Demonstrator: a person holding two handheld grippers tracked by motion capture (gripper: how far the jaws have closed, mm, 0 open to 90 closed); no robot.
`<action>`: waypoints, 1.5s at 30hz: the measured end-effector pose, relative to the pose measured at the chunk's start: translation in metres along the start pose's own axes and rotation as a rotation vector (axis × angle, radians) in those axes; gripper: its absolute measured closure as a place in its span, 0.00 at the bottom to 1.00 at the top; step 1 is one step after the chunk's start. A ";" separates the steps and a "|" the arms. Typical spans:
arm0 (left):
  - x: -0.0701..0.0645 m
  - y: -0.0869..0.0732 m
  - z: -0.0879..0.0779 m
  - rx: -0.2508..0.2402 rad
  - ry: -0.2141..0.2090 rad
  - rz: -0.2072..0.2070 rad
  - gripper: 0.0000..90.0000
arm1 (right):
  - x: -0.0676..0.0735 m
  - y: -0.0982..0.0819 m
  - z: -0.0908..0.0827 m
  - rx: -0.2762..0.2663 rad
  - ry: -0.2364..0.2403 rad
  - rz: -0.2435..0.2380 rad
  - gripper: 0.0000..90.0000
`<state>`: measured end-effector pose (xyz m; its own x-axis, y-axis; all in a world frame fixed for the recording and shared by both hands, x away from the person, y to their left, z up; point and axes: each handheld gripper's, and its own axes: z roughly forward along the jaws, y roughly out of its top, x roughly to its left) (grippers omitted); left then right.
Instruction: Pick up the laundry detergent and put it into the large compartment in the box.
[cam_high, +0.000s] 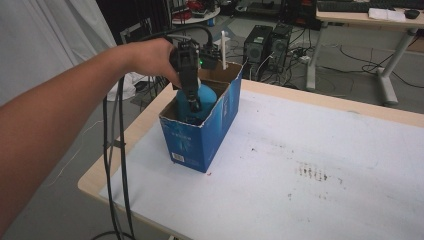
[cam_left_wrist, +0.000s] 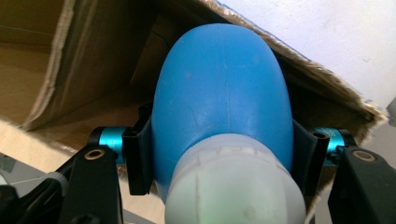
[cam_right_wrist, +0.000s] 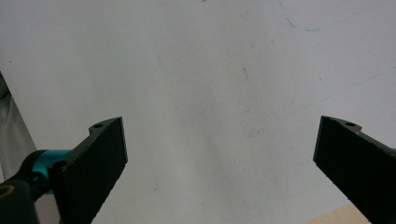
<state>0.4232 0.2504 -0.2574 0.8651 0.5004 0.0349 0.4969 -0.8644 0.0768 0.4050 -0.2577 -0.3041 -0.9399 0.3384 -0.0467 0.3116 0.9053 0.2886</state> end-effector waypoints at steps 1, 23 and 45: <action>0.000 0.000 0.003 0.001 -0.003 -0.001 0.42 | 0.000 0.000 0.000 0.001 -0.001 0.002 0.02; 0.005 -0.005 0.020 -0.020 -0.023 -0.028 0.42 | 0.000 0.000 0.003 0.008 0.002 0.006 0.02; 0.012 -0.011 0.010 -0.131 -0.022 -0.094 0.32 | 0.003 -0.001 0.004 0.014 0.002 0.004 0.02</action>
<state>0.4292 0.2655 -0.2678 0.8174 0.5761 -0.0004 0.5635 -0.7994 0.2084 0.4028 -0.2567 -0.3089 -0.9388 0.3417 -0.0431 0.3176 0.9073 0.2757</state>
